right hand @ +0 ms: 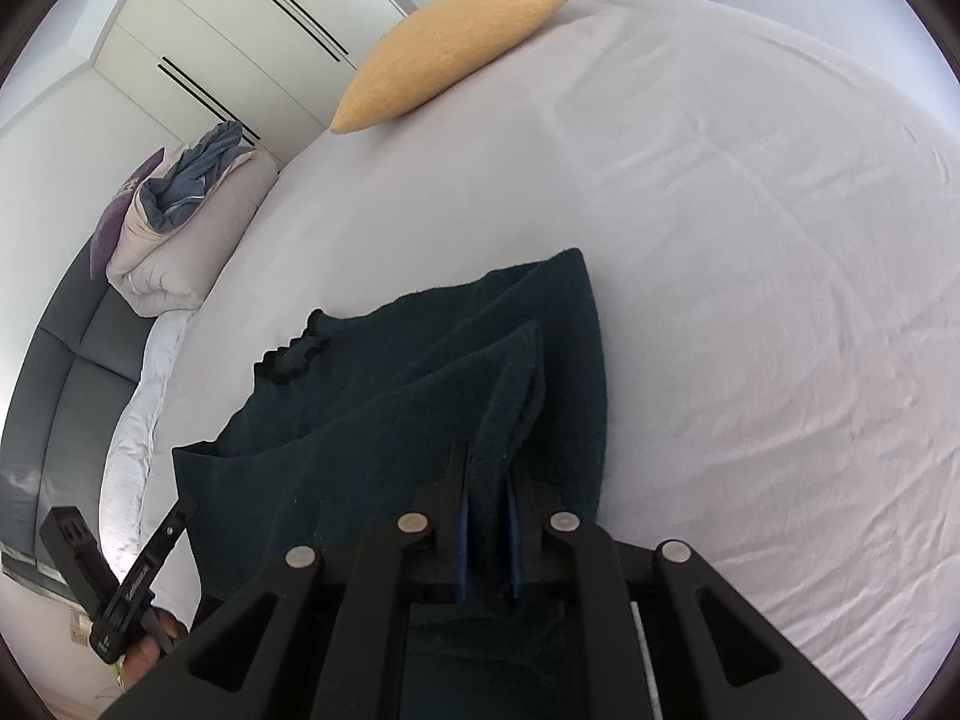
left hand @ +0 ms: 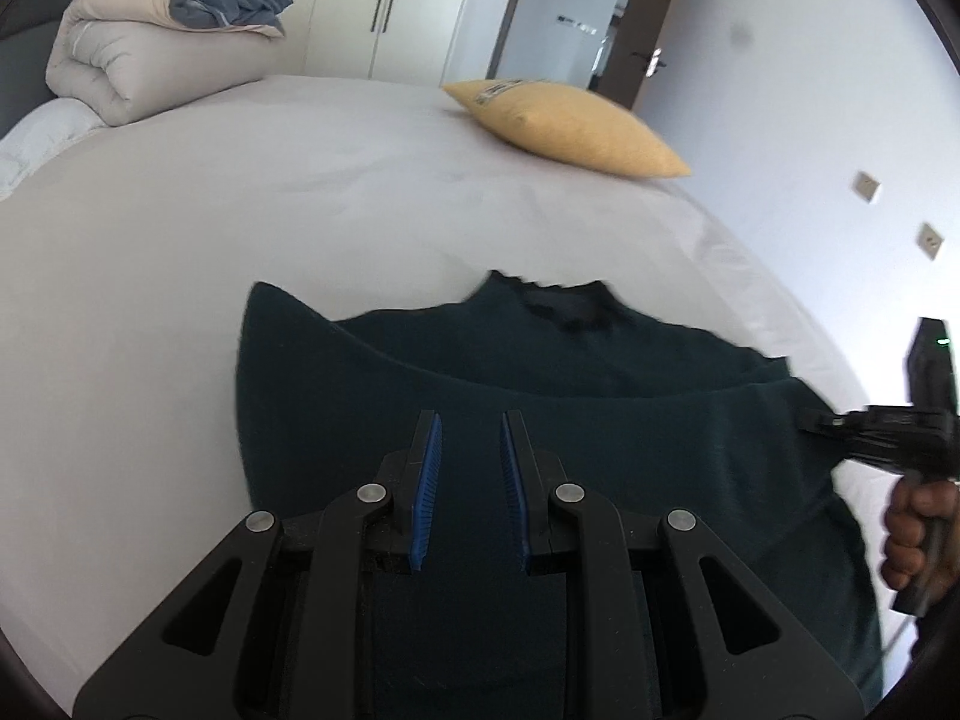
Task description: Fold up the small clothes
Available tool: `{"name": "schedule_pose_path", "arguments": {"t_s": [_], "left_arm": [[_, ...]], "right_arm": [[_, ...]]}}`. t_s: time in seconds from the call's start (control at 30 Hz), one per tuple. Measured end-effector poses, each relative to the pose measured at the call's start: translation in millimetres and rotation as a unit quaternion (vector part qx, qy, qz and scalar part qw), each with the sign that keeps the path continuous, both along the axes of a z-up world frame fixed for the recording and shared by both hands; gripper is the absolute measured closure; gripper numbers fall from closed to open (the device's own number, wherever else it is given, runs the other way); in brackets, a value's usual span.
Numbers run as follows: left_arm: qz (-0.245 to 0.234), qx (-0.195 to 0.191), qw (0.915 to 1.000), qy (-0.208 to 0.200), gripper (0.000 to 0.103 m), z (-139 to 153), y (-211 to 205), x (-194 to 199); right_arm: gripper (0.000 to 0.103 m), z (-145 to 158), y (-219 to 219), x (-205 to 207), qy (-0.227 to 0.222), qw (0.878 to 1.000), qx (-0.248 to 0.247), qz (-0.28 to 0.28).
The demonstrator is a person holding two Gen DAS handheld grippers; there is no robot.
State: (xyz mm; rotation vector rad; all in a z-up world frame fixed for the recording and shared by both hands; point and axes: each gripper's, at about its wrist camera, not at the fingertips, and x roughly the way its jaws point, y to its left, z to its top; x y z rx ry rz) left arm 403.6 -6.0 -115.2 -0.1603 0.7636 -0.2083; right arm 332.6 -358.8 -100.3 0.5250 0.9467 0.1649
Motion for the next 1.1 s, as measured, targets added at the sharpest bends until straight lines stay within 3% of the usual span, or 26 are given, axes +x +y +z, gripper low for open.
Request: {"name": "schedule_pose_path", "arguments": {"t_s": [0.07,0.2,0.3,0.47,0.57,0.67,0.83,0.97,1.1], "left_arm": [[0.016,0.025,0.9993,0.022,0.084,-15,5,10],[0.031,-0.004,0.9993,0.023,0.084,-31,25,11],[0.035,0.041,0.9985,0.010,0.084,-31,23,10],[0.064,0.061,0.9959,0.017,0.084,-37,43,14],[0.082,0.058,0.9946,0.026,0.081,-45,59,18],[0.086,0.095,0.9916,0.020,0.081,-49,57,18],[0.088,0.107,0.9901,0.020,0.081,-50,55,19],[0.088,0.084,0.9923,0.024,0.081,-46,60,16],[0.107,0.002,0.9939,0.024,0.081,-26,93,-1]], "right_arm": [[0.090,-1,3,2,0.000,1.000,-0.004,0.007],[0.090,-1,7,3,-0.001,1.000,-0.006,0.022],[0.090,-1,7,3,0.001,1.000,-0.011,0.020],[0.089,2,4,4,0.001,1.000,-0.027,0.010],[0.082,3,4,3,0.002,1.000,-0.028,-0.002],[0.078,4,7,4,0.000,0.998,-0.057,0.001],[0.078,-6,-1,5,0.010,0.998,-0.058,-0.005],[0.078,-5,-6,1,0.008,0.998,-0.053,-0.010],[0.076,20,-10,-18,-0.017,0.996,-0.083,-0.040]]}}
